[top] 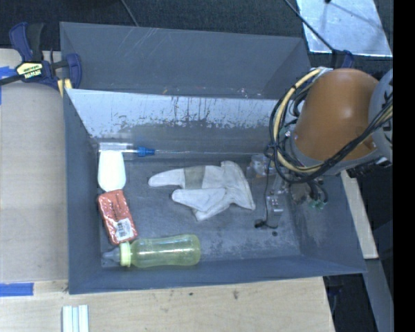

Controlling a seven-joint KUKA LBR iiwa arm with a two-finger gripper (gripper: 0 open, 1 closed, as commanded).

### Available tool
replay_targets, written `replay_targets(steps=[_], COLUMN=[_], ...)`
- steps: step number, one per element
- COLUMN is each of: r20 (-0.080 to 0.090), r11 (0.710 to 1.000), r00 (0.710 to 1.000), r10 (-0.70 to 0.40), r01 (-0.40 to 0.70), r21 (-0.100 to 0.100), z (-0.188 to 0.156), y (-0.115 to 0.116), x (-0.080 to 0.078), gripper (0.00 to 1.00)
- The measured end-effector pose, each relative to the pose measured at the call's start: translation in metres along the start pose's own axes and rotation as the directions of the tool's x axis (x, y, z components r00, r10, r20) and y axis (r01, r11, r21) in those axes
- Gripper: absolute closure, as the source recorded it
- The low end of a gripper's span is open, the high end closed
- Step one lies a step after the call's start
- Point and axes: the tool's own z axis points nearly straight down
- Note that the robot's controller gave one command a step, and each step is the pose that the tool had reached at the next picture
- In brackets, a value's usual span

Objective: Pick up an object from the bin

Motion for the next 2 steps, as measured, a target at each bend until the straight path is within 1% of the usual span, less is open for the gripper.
replay_targets(steps=[1,2], r20=[0.008,0.012], r11=[1.0,1.0], r00=[1.0,1.0], r10=[-0.001,0.007], r01=[0.001,-0.007], r21=[0.001,0.002], z=[-0.0046,-0.0005], y=[0.0,0.0026], x=[-0.0017,-0.0072], gripper=[0.0,0.0])
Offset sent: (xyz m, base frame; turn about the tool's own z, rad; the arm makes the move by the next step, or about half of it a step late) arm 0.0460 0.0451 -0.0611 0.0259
